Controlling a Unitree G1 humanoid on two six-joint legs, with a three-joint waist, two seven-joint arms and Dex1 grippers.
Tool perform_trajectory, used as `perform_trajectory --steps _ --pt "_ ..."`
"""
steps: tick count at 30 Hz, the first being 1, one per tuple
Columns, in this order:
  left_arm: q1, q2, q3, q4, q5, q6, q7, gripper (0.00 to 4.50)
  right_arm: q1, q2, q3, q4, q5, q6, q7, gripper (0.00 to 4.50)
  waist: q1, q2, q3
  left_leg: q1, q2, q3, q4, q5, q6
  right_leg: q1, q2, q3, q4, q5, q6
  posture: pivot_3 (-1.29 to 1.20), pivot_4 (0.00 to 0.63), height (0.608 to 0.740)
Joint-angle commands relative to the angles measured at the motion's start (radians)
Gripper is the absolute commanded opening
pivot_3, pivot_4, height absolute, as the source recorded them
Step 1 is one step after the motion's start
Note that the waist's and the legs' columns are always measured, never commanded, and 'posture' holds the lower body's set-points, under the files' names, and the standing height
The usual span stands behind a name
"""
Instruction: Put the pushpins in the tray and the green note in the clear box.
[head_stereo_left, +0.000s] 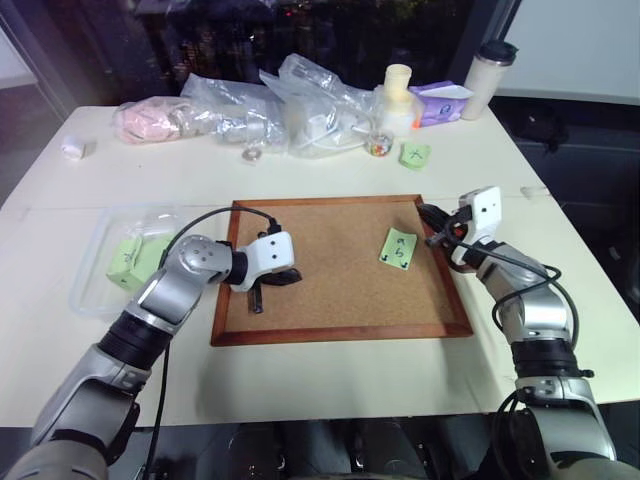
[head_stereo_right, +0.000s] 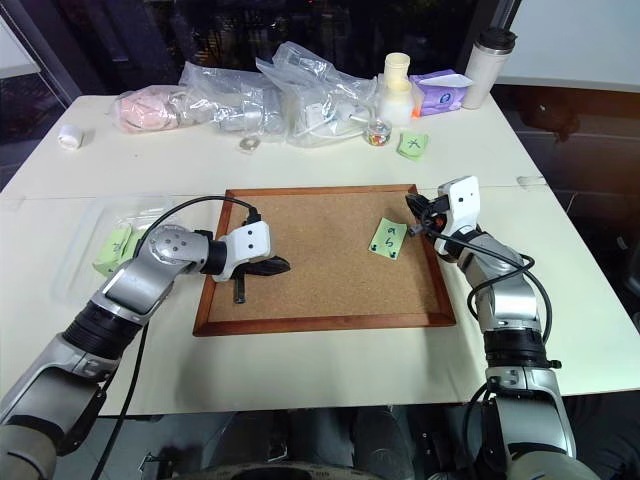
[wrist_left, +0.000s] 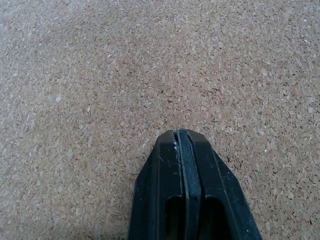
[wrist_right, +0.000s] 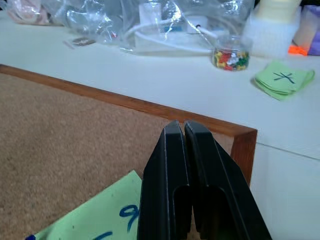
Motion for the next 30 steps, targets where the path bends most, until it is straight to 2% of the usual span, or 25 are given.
perform_trajectory --steps 1,4,8,18,22,28,30 --pt "0.042 0.007 -0.034 0.035 0.041 0.046 -0.004 0.0 0.022 -0.032 -0.076 -0.083 -0.002 0.008 -0.062 0.03 0.002 0.0 0.0 0.0 0.0 0.0 0.0 0.0 0.0 0.0 0.0 0.0 0.0 0.0 0.0 0.0 0.15 0.734" --pt "0.032 -0.003 -0.02 0.037 0.033 0.05 0.004 0.0 0.138 -0.071 -0.15 -0.153 0.014 0.053 -0.084 0.03 0.007 0.0 0.0 0.0 0.0 0.0 0.0 0.0 0.0 0.0 0.0 0.0 0.0 0.0 0.0 0.0 0.15 0.734" --pt "0.034 -0.007 -0.017 0.035 0.033 0.047 -0.001 0.0 0.213 -0.081 -0.168 -0.176 0.012 0.075 -0.089 0.03 0.001 0.001 -0.001 0.0 0.0 0.0 0.0 0.0 0.0 0.0 0.0 0.0 -0.001 0.0 0.0 0.0 0.15 0.734" --pt "0.033 -0.03 -0.006 0.039 0.022 0.043 -0.014 0.0 0.231 -0.055 -0.196 -0.116 0.037 0.054 -0.09 0.03 0.006 0.003 -0.002 0.0 0.0 0.0 0.0 0.001 -0.001 0.001 0.0 0.0 -0.001 0.0 0.0 0.0 0.15 0.734" --pt "0.034 -0.033 -0.005 0.037 0.023 0.045 -0.013 0.0 0.232 -0.059 -0.194 -0.094 0.029 0.049 -0.091 1.28 0.005 0.003 -0.002 0.0 0.0 0.0 0.0 0.001 -0.001 0.001 0.0 0.0 -0.001 0.0 0.0 0.0 0.15 0.734" --pt "0.039 -0.036 0.001 0.049 0.023 0.033 -0.007 0.0 0.229 -0.064 -0.196 -0.082 0.035 0.044 -0.083 4.31 0.005 0.003 -0.002 0.0 0.0 0.0 0.0 0.001 -0.001 0.001 0.0 0.0 -0.001 0.0 0.0 0.0 0.15 0.734" --pt "0.038 -0.034 0.004 0.063 0.027 0.023 -0.006 0.0 0.231 -0.064 -0.196 -0.086 0.039 0.047 -0.077 4.42 0.005 0.003 -0.002 0.0 0.0 0.0 0.0 0.001 -0.001 0.001 0.0 0.0 -0.001 0.0 0.0 0.0 0.15 0.734"
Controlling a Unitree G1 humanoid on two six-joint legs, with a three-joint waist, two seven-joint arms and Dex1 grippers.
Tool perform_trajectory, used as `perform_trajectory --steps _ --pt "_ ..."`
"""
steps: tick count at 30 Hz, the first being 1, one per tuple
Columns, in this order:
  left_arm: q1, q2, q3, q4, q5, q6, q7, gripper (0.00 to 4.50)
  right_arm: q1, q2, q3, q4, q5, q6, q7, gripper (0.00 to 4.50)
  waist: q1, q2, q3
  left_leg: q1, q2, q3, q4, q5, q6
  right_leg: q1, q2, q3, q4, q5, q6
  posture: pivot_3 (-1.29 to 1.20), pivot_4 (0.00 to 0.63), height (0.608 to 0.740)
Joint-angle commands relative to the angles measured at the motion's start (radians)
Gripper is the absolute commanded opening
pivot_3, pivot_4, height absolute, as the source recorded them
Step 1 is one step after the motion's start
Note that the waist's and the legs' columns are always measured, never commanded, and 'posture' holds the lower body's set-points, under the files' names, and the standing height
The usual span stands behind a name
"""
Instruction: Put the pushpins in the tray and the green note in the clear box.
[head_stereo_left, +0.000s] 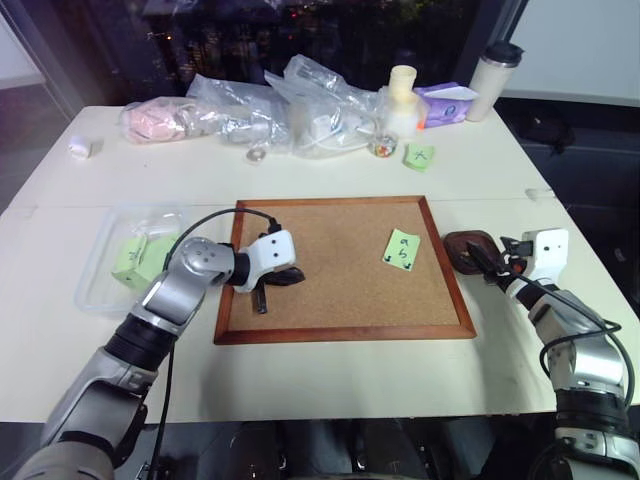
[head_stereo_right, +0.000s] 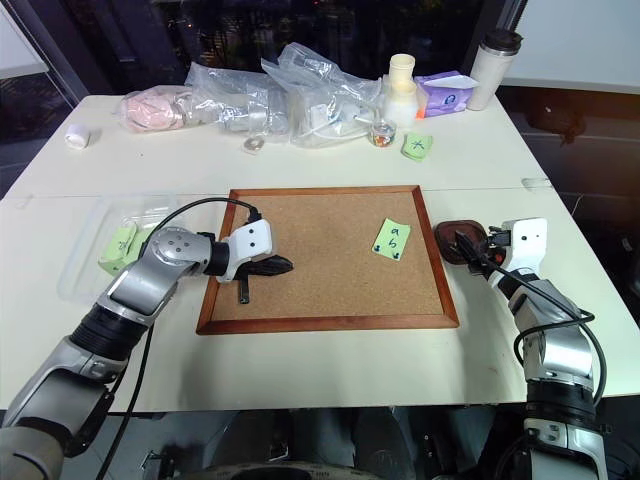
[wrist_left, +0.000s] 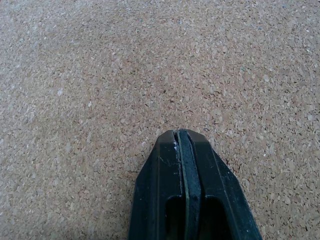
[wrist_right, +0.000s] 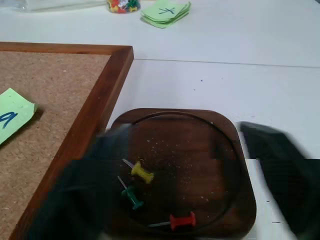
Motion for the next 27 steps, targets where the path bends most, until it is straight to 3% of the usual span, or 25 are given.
perform_trajectory --steps 1,6,12,26,27 --pt "0.026 0.006 -0.025 0.052 0.031 0.005 -0.004 0.0 -0.006 -0.006 -0.023 -0.025 0.017 -0.014 0.007 4.42 0.0 0.0 0.0 0.0 0.0 0.0 0.0 0.0 0.0 0.0 0.0 0.0 0.0 0.0 0.0 0.0 0.15 0.734" --pt "0.027 0.005 -0.022 0.051 0.032 0.005 -0.006 0.0 0.01 -0.011 -0.014 -0.146 0.066 0.029 0.037 4.42 0.0 0.0 0.0 0.0 0.0 0.0 0.0 0.0 0.0 0.0 0.0 0.0 0.0 0.0 0.0 0.0 0.15 0.734" --pt "0.031 0.005 -0.023 0.039 0.031 0.01 -0.011 0.0 0.085 -0.019 0.121 -0.366 0.111 0.174 0.122 4.42 0.0 0.0 -0.001 0.0 0.0 -0.001 0.0 0.0 0.0 0.0 0.0 0.0 0.0 0.0 0.0 0.0 0.15 0.734" --pt "0.034 0.008 -0.025 0.032 0.032 0.015 -0.012 0.0 0.095 0.045 0.241 -0.312 0.029 0.133 0.125 4.42 0.001 0.0 -0.001 0.0 0.0 -0.001 0.0 -0.001 0.001 0.0 0.0 0.0 0.0 0.0 0.0 0.0 0.15 0.734" --pt "0.036 0.009 -0.024 0.029 0.031 0.018 -0.013 0.0 0.095 0.047 0.242 -0.301 0.021 0.123 0.123 4.19 0.001 0.0 -0.001 0.0 0.0 -0.001 0.0 -0.001 0.001 0.0 0.0 0.0 0.0 0.0 0.0 0.0 0.15 0.734"
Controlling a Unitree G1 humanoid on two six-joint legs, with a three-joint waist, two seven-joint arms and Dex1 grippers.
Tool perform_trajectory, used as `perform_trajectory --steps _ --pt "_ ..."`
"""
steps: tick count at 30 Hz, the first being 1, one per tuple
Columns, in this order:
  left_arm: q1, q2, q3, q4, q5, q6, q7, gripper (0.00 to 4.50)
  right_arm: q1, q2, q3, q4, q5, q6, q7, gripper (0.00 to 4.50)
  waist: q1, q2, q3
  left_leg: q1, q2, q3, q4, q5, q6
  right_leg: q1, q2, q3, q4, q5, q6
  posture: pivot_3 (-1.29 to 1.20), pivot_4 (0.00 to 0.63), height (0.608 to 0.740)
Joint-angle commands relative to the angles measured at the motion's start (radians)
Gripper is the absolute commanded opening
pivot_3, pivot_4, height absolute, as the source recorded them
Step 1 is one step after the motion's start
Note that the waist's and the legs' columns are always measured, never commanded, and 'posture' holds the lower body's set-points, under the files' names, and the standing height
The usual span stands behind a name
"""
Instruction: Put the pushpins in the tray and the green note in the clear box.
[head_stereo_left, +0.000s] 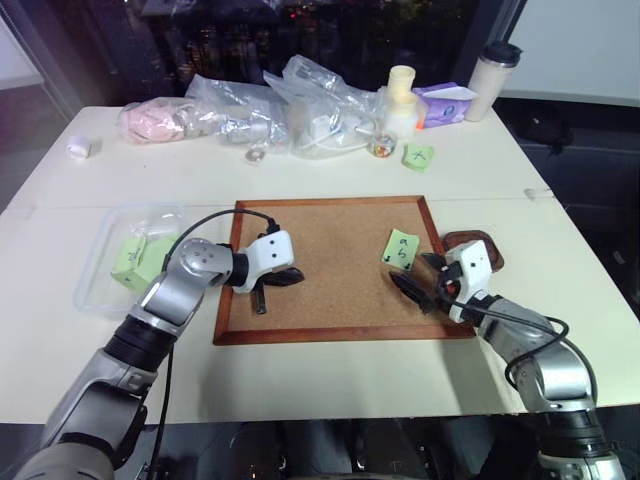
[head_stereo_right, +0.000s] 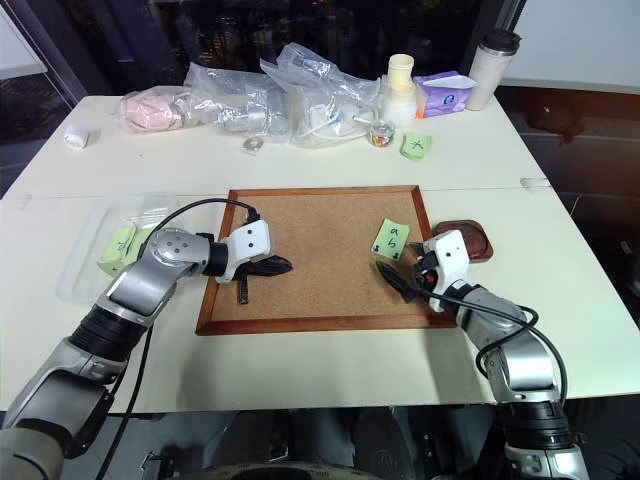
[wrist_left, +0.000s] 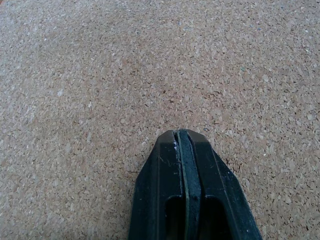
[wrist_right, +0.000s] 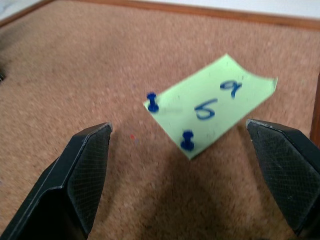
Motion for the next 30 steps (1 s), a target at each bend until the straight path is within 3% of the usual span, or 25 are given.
perform_trajectory --steps 1,4,8,10,30 --pt "0.032 0.01 -0.032 0.026 0.031 0.033 -0.007 0.0 -0.006 0.008 -0.004 0.011 -0.02 -0.048 0.001 3.91 0.0 0.0 0.0 0.0 0.0 0.0 0.0 0.0 0.0 0.0 0.0 0.0 0.0 0.0 0.0 0.0 0.15 0.734" --pt "0.036 0.013 -0.033 0.026 0.033 0.031 -0.007 0.0 -0.006 0.012 -0.006 0.021 -0.022 -0.06 0.005 2.75 0.0 0.0 0.0 0.0 0.0 0.0 0.0 0.0 0.0 0.0 0.0 0.0 0.0 0.0 0.0 0.0 0.15 0.734" --pt "0.037 0.014 -0.034 0.022 0.033 0.035 -0.007 0.0 -0.005 0.016 -0.01 0.022 -0.021 -0.072 0.009 0.63 -0.001 0.0 0.0 0.0 0.0 0.0 0.0 0.0 0.0 0.0 0.0 0.0 0.0 0.0 0.0 0.0 0.15 0.734" --pt "0.038 0.014 -0.035 0.02 0.033 0.036 -0.007 0.0 -0.006 0.018 -0.01 0.024 -0.023 -0.075 0.011 0.05 0.0 0.0 0.0 0.0 0.0 0.0 0.0 0.0 0.0 0.0 0.0 0.0 0.0 0.0 0.0 0.0 0.15 0.734" --pt "0.044 0.048 -0.081 0.024 0.08 0.014 -0.031 0.0 -0.018 0.057 -0.087 -0.072 0.019 -0.104 -0.051 0.05 -0.004 0.0 0.0 -0.001 0.0 0.0 -0.001 0.0 0.0 -0.002 0.0 0.0 0.0 0.0 0.0 0.0 0.15 0.734"
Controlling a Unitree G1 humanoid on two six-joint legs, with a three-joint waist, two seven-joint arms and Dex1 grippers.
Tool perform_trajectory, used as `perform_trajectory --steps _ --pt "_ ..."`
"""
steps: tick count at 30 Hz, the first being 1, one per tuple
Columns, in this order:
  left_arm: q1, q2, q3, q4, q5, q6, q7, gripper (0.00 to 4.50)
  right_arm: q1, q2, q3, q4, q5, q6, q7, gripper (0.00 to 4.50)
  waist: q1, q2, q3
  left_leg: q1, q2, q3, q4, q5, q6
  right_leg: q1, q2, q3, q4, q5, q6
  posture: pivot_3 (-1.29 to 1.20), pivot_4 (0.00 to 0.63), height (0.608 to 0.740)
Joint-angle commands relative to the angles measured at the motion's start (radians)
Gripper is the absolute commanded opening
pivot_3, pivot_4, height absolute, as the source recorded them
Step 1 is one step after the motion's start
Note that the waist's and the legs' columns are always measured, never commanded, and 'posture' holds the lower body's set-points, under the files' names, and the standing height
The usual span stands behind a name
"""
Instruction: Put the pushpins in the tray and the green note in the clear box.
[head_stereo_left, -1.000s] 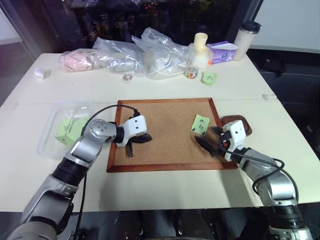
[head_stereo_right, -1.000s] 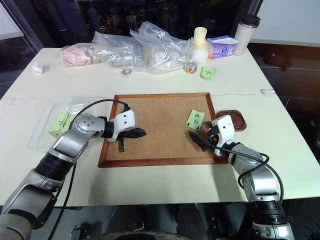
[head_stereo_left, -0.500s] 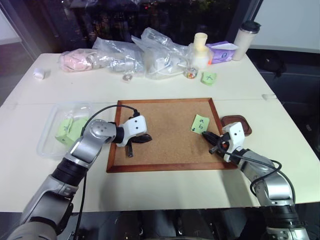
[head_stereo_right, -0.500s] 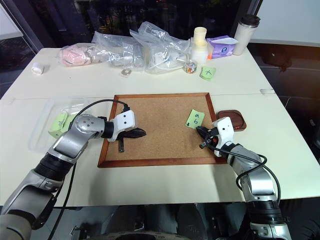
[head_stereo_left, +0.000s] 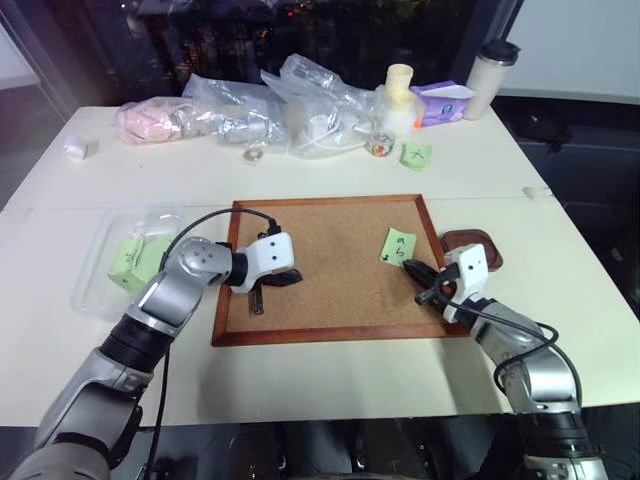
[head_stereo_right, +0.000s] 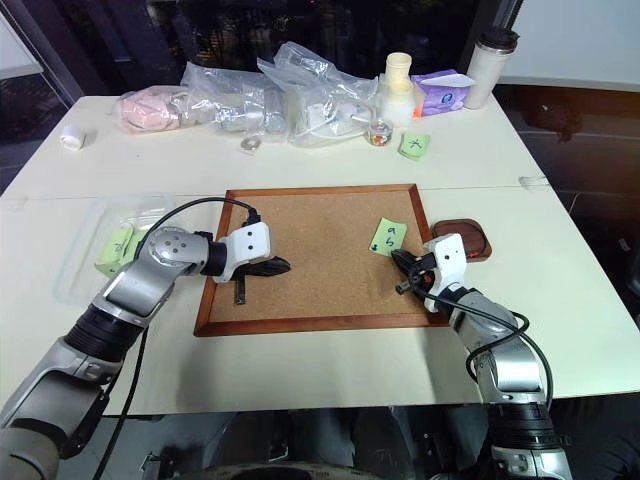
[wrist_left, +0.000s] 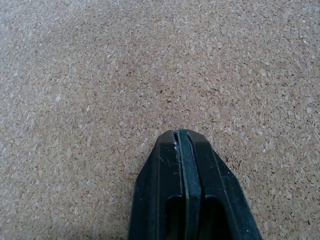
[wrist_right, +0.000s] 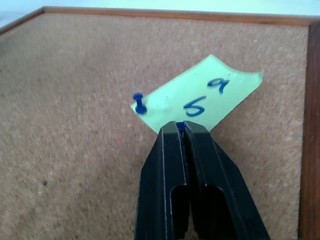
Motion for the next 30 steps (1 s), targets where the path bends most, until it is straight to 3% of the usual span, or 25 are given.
perform_trajectory --steps 1,10,15,26,30 --pt "0.043 0.023 -0.064 0.047 0.055 0.02 -0.027 0.0 -0.013 -0.007 -0.057 -0.073 0.027 -0.021 -0.017 0.05 0.0 0.0 0.0 0.0 0.0 0.0 0.0 0.0 0.0 0.0 0.0 0.0 0.0 0.0 0.0 0.0 0.15 0.734" --pt "0.047 0.019 -0.058 0.046 0.052 0.022 -0.025 0.0 -0.014 -0.008 -0.097 -0.059 0.03 -0.018 -0.038 0.05 0.0 -0.001 -0.001 0.0 0.0 0.0 0.0 0.0 0.0 0.0 0.0 0.0 0.0 0.0 0.0 0.0 0.15 0.734" --pt "0.046 0.013 -0.053 0.048 0.047 0.023 -0.022 0.0 -0.066 -0.043 -0.19 0.09 -0.016 -0.069 -0.113 0.05 0.0 -0.001 -0.001 0.0 0.0 0.0 0.0 0.0 0.0 0.0 0.0 0.0 0.0 0.0 0.0 0.0 0.15 0.734" --pt "0.045 0.007 -0.051 0.048 0.045 0.024 -0.02 0.0 -0.13 -0.115 -0.208 0.347 -0.085 -0.168 -0.1 0.05 0.0 0.001 -0.001 0.001 0.0 0.0 0.0 0.0 0.0 0.001 0.0 0.0 0.0 0.0 0.0 0.0 0.15 0.734" --pt "0.045 0.008 -0.05 0.047 0.046 0.025 -0.018 0.0 -0.141 -0.119 -0.202 0.366 -0.088 -0.183 -0.094 1.93 -0.001 0.001 -0.002 0.001 0.0 0.0 0.0 0.0 0.0 0.001 0.0 0.0 0.0 0.0 0.0 0.0 0.15 0.734"
